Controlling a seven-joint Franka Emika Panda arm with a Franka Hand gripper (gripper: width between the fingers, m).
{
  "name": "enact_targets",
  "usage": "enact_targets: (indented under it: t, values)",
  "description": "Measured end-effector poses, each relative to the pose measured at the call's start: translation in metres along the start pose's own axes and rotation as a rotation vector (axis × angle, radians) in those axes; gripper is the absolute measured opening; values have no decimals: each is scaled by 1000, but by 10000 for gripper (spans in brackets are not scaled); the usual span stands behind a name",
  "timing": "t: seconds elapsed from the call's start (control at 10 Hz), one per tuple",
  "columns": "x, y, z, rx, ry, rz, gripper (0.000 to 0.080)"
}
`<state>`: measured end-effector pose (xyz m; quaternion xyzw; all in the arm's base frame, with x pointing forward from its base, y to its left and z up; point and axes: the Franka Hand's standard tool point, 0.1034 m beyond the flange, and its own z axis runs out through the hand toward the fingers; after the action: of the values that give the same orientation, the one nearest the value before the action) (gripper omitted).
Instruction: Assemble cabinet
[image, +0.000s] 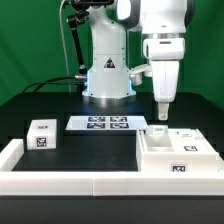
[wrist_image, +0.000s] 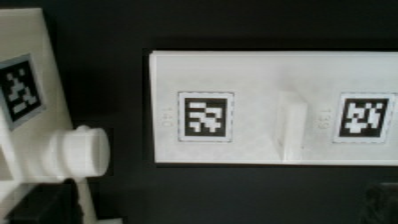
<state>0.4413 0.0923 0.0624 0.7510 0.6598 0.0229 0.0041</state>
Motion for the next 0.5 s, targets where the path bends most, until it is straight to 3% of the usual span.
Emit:
enact_targets:
  t: [0.5]
  values:
    - [-4,-18,27,28,25,15,797]
